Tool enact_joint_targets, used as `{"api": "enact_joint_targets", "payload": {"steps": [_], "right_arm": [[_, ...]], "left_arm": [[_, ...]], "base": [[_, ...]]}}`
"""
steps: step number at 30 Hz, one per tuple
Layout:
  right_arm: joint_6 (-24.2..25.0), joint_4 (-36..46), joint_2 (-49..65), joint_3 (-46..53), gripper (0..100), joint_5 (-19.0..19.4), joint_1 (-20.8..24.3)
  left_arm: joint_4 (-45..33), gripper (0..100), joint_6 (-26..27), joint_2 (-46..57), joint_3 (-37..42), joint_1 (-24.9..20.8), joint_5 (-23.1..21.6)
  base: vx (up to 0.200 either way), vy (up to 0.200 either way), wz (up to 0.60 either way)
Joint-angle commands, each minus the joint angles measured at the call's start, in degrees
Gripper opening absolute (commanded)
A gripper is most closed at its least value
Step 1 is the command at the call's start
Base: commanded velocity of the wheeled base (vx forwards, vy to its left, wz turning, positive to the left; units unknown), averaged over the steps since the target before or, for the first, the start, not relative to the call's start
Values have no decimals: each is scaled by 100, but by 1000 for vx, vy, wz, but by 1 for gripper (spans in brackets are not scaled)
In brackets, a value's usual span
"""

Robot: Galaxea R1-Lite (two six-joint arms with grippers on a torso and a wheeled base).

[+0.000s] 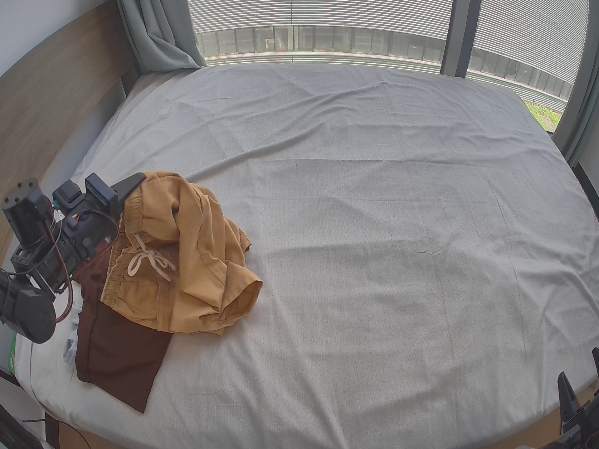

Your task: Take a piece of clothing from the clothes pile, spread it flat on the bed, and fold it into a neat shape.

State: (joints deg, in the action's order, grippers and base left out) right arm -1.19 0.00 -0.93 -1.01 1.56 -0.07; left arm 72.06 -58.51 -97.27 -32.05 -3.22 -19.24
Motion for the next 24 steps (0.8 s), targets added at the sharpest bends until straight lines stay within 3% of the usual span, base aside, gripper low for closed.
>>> {"api": "enact_joint_targets", "payload": {"steps": [1,8,24], "right_arm": [[-4,0,93,84,100,2,-1],[5,0,93,84,100,2,-1],[5,0,93,84,100,2,-1]], "left_arm": [[-78,0,-389,120,-399,-689,825],[-87,0,-600,-47,-715,-1181,1871],[-96,0,-899,-99,-759,-2289,2179]], "base": [[0,0,0],[0,0,0],[0,0,0]]}}
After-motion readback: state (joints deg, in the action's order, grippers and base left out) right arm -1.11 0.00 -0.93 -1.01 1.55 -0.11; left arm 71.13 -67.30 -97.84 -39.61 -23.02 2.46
